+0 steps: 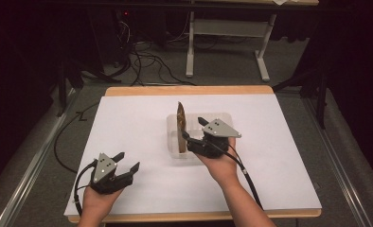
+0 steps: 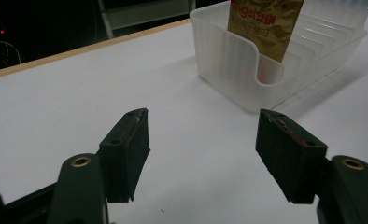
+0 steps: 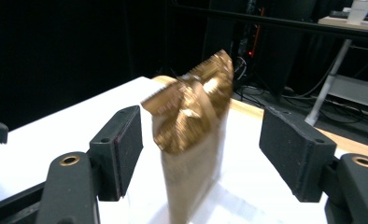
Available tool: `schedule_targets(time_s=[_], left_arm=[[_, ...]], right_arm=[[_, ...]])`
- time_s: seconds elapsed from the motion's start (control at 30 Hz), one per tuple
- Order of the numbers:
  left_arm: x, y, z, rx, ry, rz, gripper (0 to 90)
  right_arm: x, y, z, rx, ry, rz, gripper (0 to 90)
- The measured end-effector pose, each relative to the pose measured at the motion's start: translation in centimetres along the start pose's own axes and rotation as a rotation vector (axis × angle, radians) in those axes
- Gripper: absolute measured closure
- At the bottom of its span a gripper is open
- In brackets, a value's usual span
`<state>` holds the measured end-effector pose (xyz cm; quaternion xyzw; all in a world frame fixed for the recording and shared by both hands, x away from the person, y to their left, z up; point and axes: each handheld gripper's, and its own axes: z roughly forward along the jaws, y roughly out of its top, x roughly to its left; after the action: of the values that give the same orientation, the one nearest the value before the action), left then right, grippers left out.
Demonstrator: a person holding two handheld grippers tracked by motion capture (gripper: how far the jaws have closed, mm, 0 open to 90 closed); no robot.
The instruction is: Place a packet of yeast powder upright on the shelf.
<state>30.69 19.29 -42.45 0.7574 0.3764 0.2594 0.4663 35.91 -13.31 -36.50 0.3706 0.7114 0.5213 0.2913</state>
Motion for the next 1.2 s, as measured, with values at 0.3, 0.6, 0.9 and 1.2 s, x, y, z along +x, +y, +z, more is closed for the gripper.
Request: schedule_targets(time_s=[0.3,0.6,0.9,1.2], left_arm=[[-0.1,0.0,0.1,0.009,0.002,0.008,35.4],[-0.2,-0.1,0.3,0.019,0.001,0.012,35.4],[-0.5,-0.1,0.4,0.024,-0.004,0.010,35.4],[-0.8,-0.1,0.7,0.033,-0.020,0.000,35.4]], right_arm=[[-2.0,-1.5,-2.8,0.044,-0.028,-0.016,30.6],[-4.4,-3.8,-6.6,0.078,-0.074,-0.018,30.8],[-8.7,-6.3,-11.5,0.106,-0.161,0.034,31.0],[-12.6,-11.3,-16.0,0.192,-0.259,0.114,31.1]])
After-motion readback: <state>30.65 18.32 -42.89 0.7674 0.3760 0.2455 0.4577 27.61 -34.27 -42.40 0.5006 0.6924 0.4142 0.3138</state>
